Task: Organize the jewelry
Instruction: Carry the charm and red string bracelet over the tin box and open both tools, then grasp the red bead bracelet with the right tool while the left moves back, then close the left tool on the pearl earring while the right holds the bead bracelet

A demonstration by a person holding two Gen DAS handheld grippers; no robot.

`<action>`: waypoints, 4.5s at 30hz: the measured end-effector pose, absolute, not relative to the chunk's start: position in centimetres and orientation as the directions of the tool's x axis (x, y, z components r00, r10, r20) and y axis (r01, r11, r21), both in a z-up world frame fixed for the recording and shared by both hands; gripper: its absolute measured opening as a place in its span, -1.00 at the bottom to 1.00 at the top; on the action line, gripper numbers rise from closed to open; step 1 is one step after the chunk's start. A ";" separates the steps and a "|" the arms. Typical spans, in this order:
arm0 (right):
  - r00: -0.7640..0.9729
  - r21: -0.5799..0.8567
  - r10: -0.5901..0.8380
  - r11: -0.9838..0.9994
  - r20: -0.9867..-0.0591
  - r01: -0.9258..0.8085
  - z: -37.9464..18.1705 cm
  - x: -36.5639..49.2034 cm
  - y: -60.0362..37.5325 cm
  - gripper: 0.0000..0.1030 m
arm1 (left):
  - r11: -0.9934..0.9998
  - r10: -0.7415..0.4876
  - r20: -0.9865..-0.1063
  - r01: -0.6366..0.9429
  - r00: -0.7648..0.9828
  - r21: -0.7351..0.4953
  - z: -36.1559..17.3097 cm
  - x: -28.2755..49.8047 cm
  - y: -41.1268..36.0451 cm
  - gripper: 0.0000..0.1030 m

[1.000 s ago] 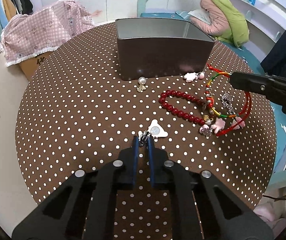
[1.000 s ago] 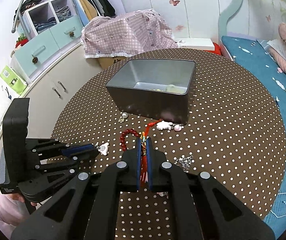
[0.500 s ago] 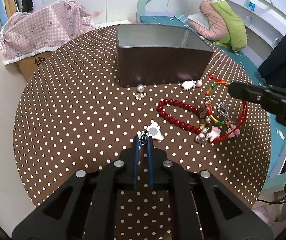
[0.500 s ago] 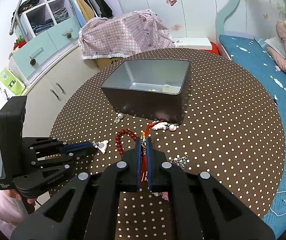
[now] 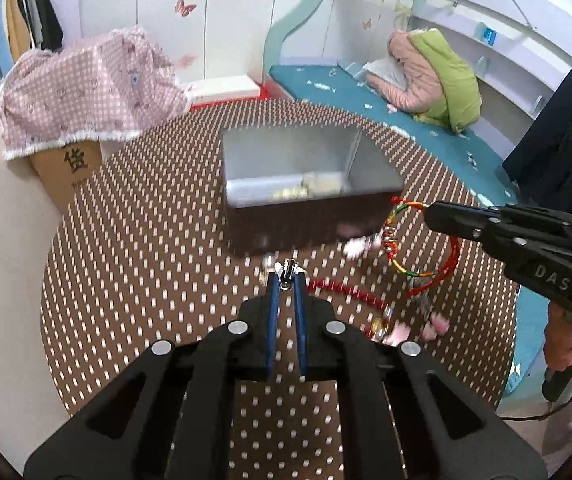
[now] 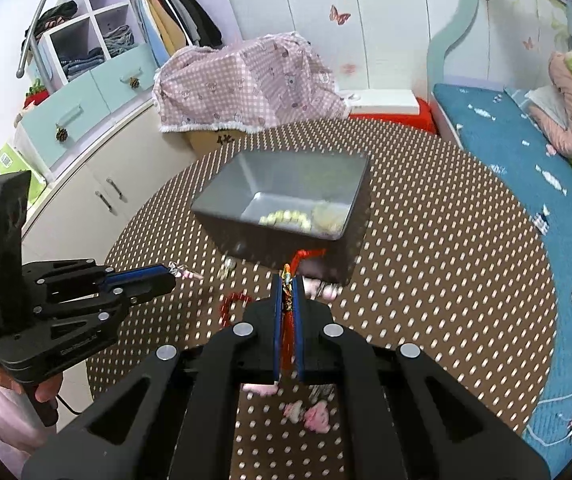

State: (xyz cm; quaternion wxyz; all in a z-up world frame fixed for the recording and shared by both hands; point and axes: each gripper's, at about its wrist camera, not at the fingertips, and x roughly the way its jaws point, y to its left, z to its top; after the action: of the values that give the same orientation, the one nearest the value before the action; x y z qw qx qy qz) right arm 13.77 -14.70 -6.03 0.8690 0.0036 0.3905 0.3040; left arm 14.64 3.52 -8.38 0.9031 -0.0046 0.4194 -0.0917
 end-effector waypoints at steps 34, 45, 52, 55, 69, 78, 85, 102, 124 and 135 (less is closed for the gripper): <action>0.494 0.247 0.542 0.803 -0.680 -0.542 -5.5 21.9 -12.0 -0.91 | 0.977 -0.201 -0.777 0.177 0.597 -0.117 -9.5 25.3 2.7 -0.83; 0.528 0.240 0.525 0.823 -0.668 -0.515 -4.8 21.5 -13.2 -0.69 | 0.980 -0.190 -0.776 0.166 0.602 -0.111 -9.4 24.6 3.2 -0.83; 0.538 0.241 0.522 0.828 -0.662 -0.507 -4.2 20.6 -13.5 -0.68 | 0.980 -0.189 -0.767 0.161 0.613 -0.113 -8.7 23.8 3.3 -0.83; 0.542 0.240 0.521 0.829 -0.660 -0.505 -3.9 20.1 -13.7 -0.67 | 0.981 -0.185 -0.764 0.161 0.619 -0.108 -8.3 23.2 3.2 -0.83; 0.573 0.215 0.493 0.848 -0.655 -0.484 -4.0 15.3 -15.5 -0.16 | 0.981 -0.177 -0.711 0.176 0.680 -0.075 -5.4 16.9 3.5 -0.28; 0.471 0.206 0.461 0.843 -0.752 -0.498 -8.6 13.2 -13.3 -0.16 | 0.988 -0.145 -0.746 0.131 0.650 -0.079 -7.4 13.5 4.8 -0.21; 0.431 0.157 0.434 0.826 -0.791 -0.542 -10.8 12.8 -10.6 -0.39 | 0.989 -0.145 -0.781 0.104 0.607 -0.102 -9.8 12.8 5.6 -0.21; 0.446 0.112 0.411 0.822 -0.795 -0.558 -12.2 12.7 -10.0 -0.87 | 0.985 -0.170 -0.818 0.104 0.550 -0.135 -12.6 13.2 5.3 -0.21; 0.586 0.215 0.500 0.846 -0.638 -0.488 -5.0 12.4 -16.3 -0.87 | 0.985 -0.172 -0.788 0.116 0.591 -0.127 -13.0 18.0 3.9 -0.39; 0.574 0.252 0.476 0.868 -0.666 -0.427 -6.3 14.5 -18.5 -0.87 | 0.990 -0.135 -0.816 0.103 0.562 -0.093 -14.5 19.8 3.4 -0.76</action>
State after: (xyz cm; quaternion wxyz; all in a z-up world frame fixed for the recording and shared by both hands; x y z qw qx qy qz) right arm 14.55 -18.52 -6.35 0.8866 0.0316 0.3848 0.2548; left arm 19.83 3.43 -14.47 0.8835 -0.0173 0.4633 -0.0671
